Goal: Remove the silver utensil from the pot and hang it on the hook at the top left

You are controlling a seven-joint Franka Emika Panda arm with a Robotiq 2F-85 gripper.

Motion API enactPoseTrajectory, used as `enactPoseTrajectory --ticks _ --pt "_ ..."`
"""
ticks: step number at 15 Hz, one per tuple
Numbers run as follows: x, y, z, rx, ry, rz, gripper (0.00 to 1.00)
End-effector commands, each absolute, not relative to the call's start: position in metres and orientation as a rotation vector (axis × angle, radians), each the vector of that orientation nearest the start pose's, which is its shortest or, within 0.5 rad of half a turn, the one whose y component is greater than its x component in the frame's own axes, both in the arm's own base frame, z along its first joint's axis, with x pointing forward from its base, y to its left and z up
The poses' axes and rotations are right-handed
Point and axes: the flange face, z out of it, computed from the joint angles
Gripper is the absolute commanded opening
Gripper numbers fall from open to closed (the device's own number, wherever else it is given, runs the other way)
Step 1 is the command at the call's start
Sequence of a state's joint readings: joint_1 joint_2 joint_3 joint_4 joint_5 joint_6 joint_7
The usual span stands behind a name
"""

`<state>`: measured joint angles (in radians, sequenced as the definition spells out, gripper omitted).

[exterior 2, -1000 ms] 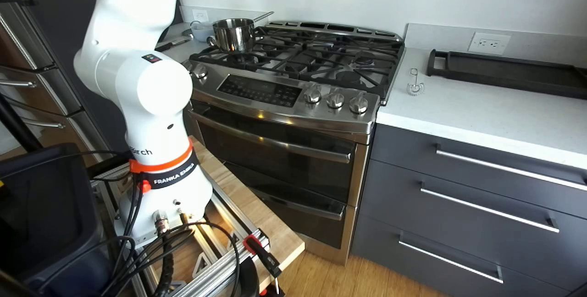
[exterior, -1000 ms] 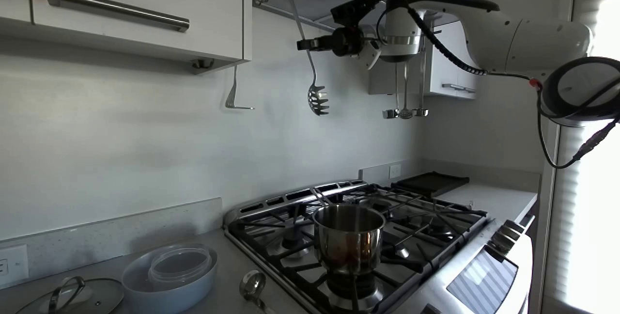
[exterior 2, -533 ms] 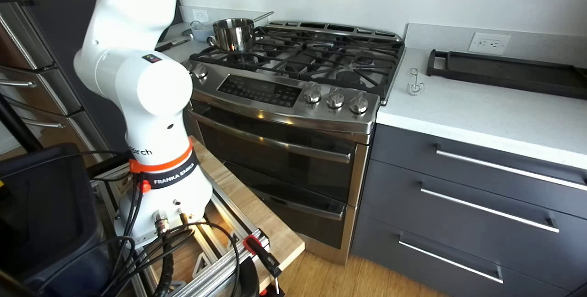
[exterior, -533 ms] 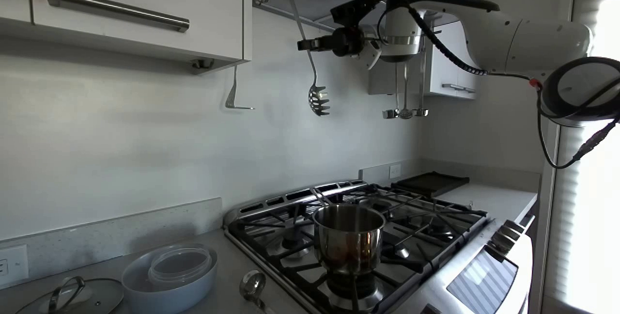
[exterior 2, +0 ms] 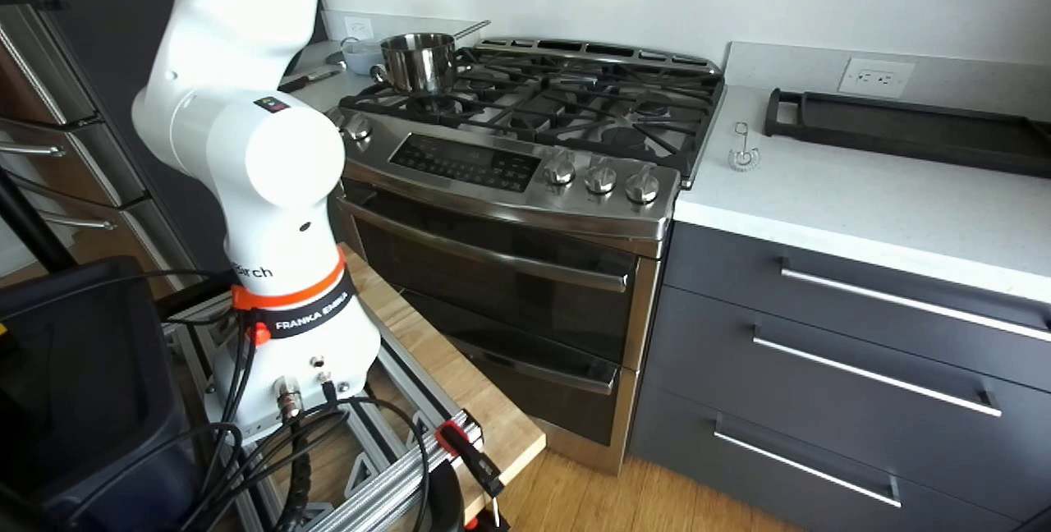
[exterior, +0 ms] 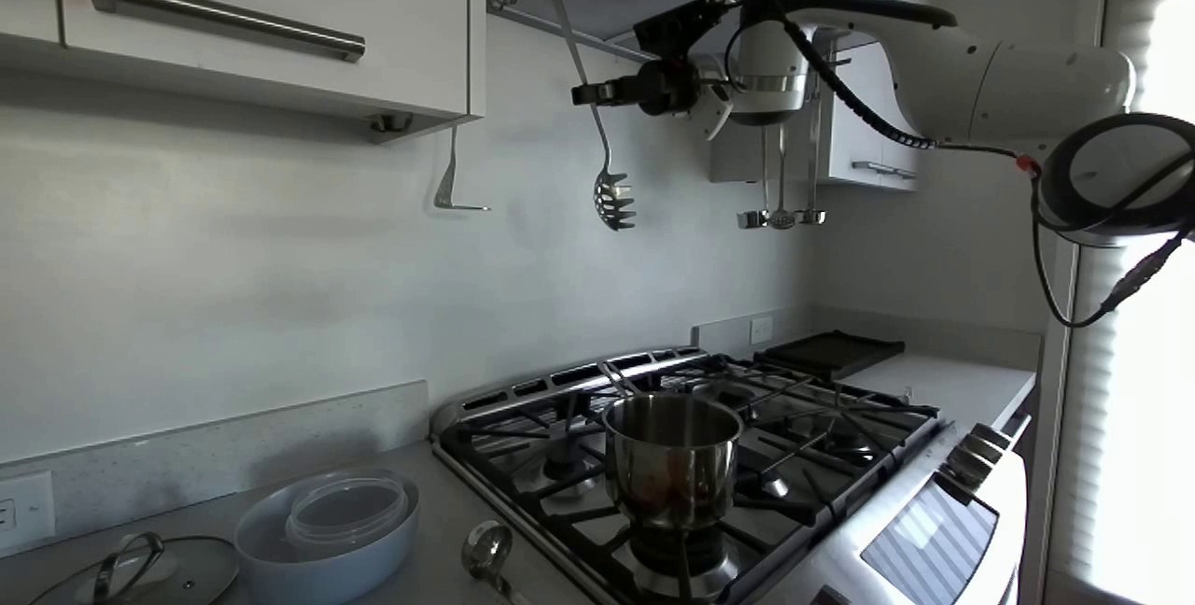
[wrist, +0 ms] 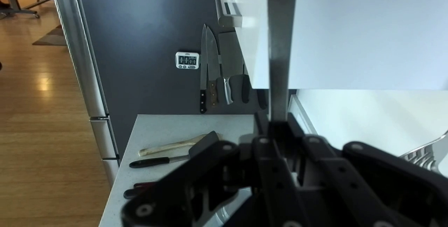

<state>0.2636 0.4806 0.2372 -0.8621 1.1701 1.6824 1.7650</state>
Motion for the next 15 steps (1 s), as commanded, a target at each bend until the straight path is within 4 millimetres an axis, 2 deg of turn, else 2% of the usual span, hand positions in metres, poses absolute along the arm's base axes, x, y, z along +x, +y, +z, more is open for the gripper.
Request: enactPoseTrajectory --ticks 1,6,15 --pt "0.581 0.349 0.741 -1.673 1.176 1.199 0.03" --pt "0.581 0.353 0.742 -1.671 1.163 1.194 0.03" --pt "0.577 0.348 0.759 -1.664 1.128 1.164 0.03"
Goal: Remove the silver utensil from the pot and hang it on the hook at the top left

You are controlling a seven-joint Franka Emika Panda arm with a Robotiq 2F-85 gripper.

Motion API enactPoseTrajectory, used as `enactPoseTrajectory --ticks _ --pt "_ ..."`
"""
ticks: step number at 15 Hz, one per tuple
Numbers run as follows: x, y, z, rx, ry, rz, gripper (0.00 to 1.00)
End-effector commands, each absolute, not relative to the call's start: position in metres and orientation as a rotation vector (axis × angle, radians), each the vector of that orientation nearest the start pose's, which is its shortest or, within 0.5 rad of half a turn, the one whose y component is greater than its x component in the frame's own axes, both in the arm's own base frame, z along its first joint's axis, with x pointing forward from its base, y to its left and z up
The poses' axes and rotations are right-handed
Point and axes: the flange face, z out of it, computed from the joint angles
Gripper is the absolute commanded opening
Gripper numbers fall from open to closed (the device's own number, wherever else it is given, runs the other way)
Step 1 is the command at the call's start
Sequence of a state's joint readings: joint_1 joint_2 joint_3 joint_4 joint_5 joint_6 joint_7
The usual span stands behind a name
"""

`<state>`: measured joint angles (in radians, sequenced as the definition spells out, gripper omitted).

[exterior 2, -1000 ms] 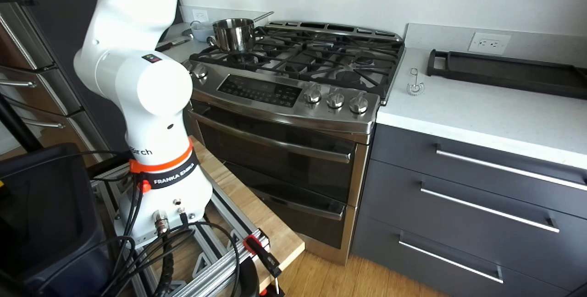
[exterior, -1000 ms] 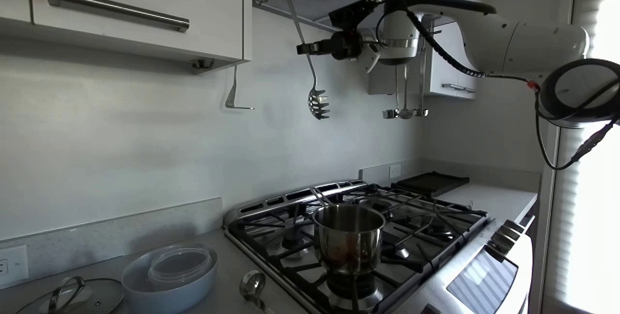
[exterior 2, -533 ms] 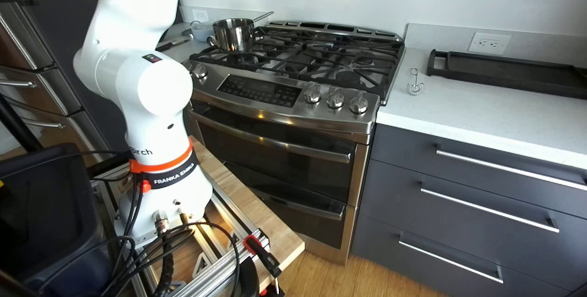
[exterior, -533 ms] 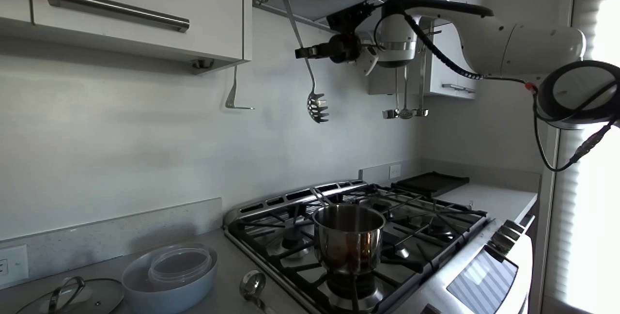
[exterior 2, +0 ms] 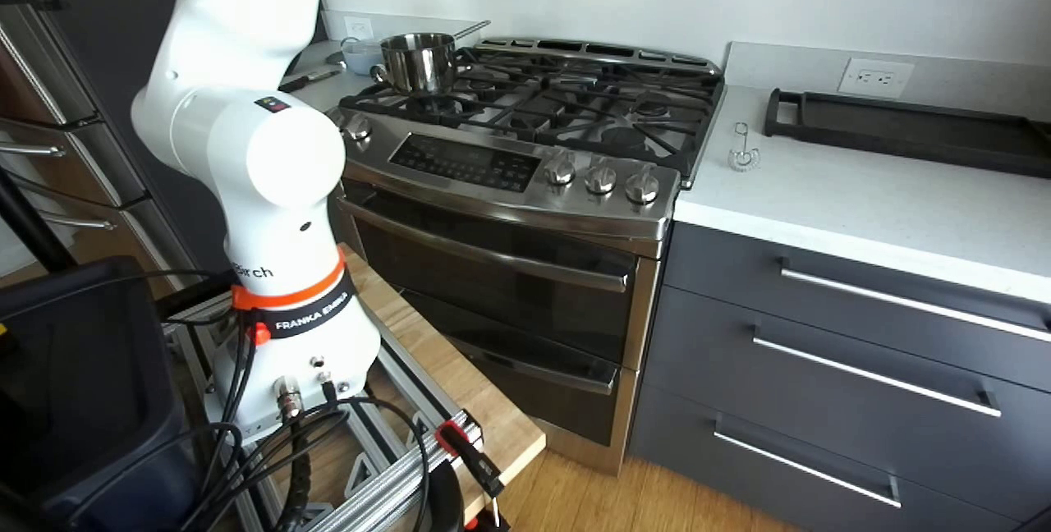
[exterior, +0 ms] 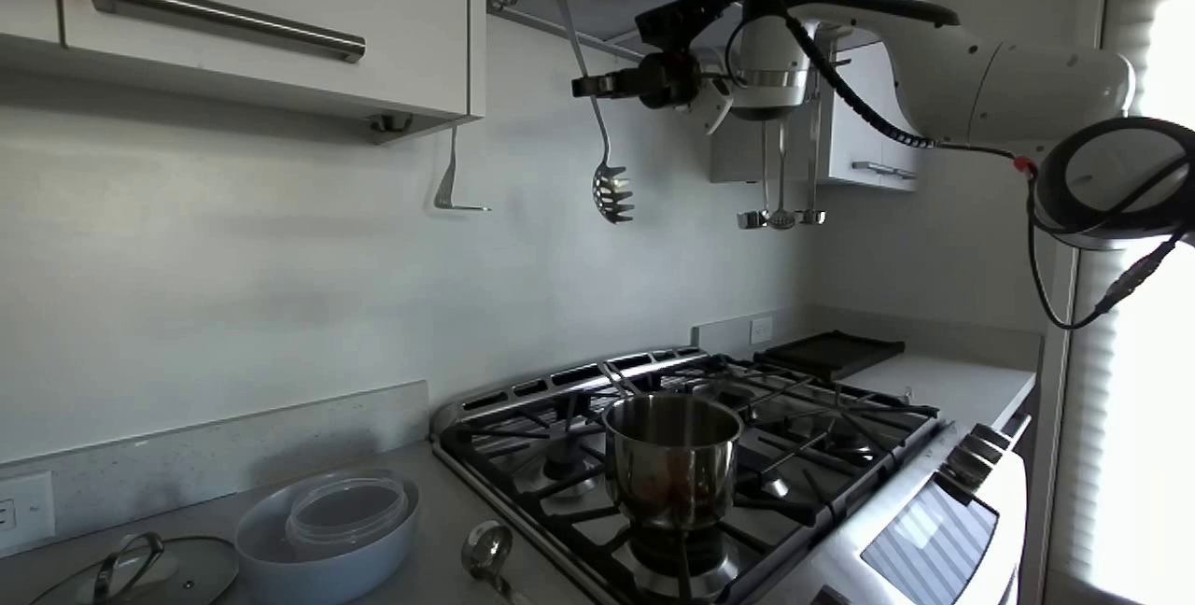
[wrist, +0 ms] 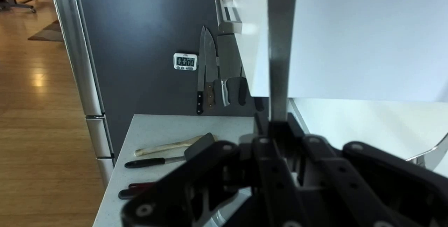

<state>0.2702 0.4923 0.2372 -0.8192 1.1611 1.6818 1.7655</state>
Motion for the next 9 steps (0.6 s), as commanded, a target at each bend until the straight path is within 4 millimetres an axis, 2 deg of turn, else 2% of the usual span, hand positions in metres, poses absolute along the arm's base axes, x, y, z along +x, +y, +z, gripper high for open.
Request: enactPoseTrajectory --ticks 1,9 --pt "0.5770 0.3481 0.7591 -1.664 1.128 1.161 0.03" --pt "0.5814 0.3493 0.7540 -1.675 1.151 1.124 0.03"
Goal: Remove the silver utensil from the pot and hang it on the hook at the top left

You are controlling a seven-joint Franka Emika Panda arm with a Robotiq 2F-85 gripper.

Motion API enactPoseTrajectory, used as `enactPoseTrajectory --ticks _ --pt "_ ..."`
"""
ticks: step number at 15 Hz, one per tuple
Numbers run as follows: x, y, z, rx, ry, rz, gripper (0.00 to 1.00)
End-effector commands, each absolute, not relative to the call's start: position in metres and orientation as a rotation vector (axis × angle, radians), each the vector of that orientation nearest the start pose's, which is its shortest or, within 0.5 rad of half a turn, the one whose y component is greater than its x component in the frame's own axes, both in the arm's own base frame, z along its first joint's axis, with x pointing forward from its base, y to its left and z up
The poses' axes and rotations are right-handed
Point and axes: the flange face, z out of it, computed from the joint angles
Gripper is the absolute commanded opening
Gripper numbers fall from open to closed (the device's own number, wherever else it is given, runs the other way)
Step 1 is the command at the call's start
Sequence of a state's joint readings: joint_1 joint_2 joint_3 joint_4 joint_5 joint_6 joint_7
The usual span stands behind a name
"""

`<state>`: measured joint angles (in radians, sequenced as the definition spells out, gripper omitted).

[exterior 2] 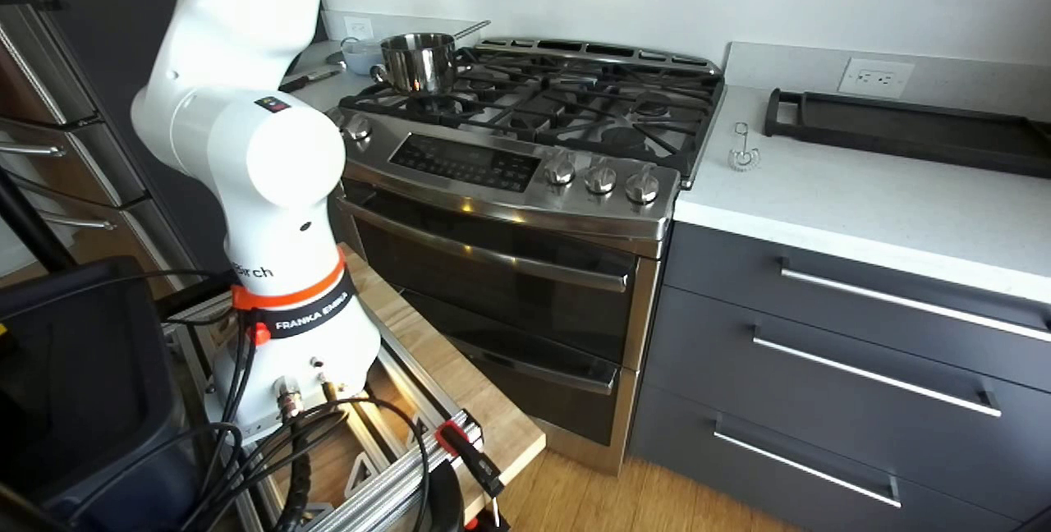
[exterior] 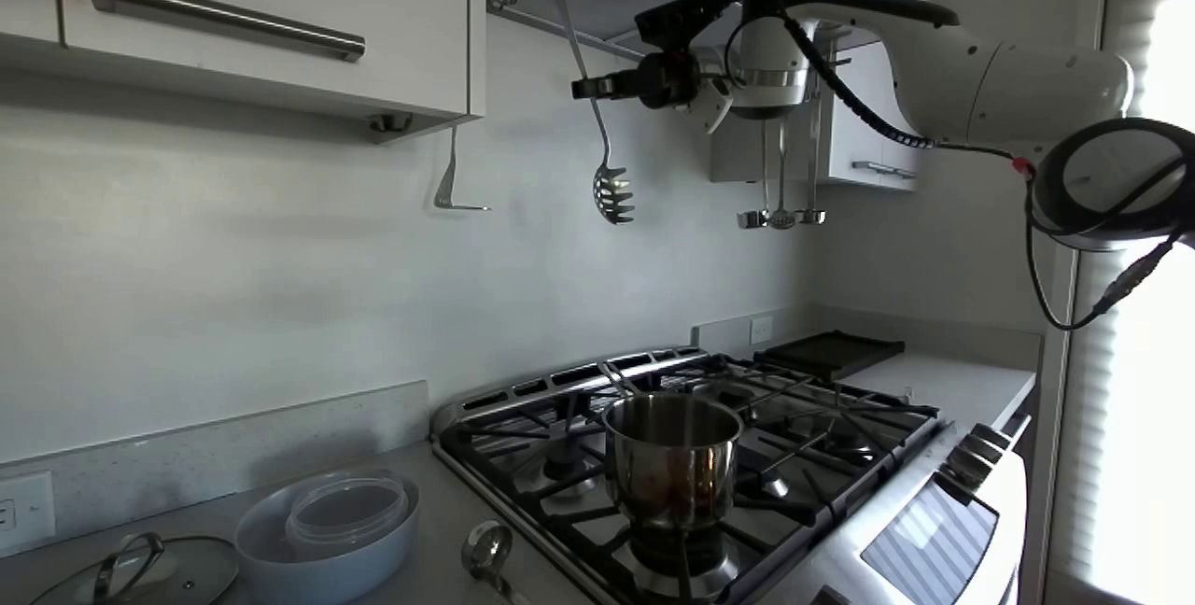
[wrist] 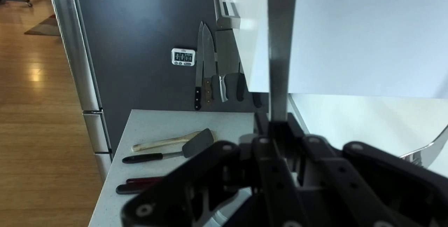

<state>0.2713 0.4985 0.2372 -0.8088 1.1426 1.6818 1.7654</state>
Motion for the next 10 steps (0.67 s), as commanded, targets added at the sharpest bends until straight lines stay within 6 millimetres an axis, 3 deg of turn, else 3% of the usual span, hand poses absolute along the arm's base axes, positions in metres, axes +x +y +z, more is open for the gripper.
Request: enactPoseTrajectory --ticks 1,10 --pt "0.5823 0.3497 0.7531 -1.675 1.152 1.120 0.03" --pt "0.5867 0.3513 0.7588 -1.628 1.126 1.109 0.03"
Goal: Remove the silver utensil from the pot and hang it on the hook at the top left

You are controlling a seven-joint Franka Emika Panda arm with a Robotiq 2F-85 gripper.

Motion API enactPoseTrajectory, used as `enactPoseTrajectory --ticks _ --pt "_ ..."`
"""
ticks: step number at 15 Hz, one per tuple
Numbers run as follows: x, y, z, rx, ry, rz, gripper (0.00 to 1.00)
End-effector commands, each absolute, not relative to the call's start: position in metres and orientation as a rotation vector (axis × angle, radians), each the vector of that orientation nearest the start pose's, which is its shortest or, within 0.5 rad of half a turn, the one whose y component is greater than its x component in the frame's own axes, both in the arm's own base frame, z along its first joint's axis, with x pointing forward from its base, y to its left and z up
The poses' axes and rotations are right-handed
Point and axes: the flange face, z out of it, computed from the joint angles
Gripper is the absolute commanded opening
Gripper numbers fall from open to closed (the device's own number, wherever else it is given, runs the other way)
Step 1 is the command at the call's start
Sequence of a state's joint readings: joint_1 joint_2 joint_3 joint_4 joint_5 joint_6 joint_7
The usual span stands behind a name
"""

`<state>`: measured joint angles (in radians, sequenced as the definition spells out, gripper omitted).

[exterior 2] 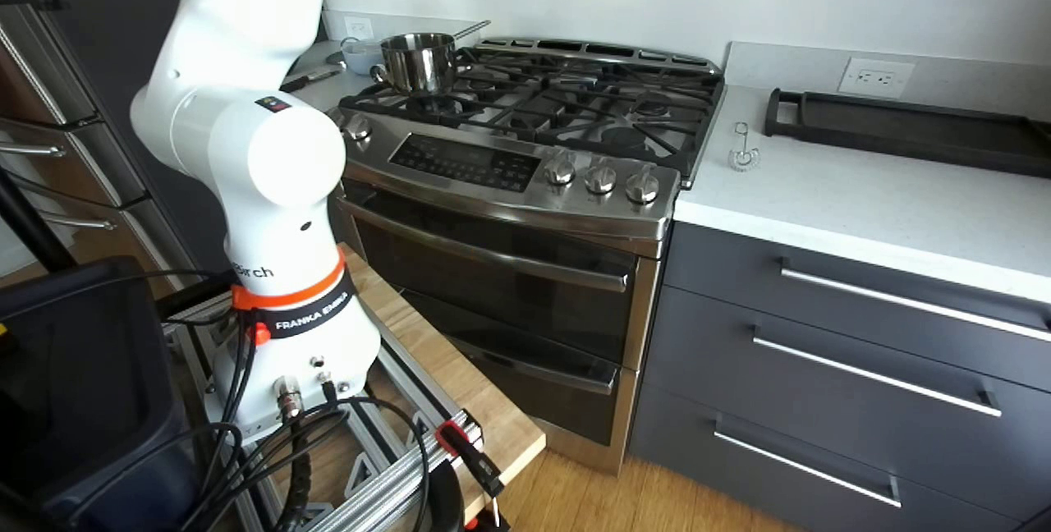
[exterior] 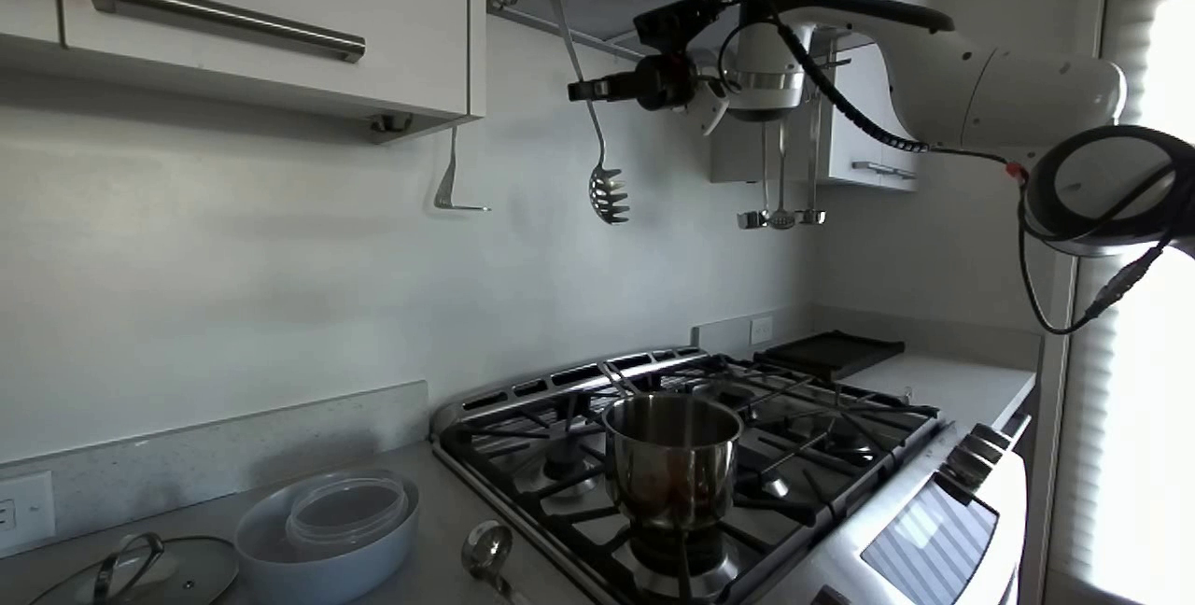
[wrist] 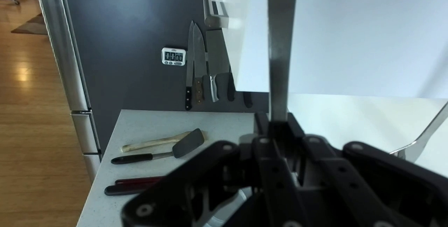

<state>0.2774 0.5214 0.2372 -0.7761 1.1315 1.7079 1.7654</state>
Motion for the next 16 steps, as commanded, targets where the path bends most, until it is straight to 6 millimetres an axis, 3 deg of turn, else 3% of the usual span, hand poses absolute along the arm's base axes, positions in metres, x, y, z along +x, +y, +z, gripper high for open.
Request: enactPoseTrajectory --ticks 1,8,16 --pt "0.587 0.351 0.759 -1.628 1.124 1.108 0.03" --pt "0.582 0.358 0.758 -1.651 1.111 1.127 0.03" --pt "0.578 0.350 0.770 -1.657 1.094 1.110 0.03"
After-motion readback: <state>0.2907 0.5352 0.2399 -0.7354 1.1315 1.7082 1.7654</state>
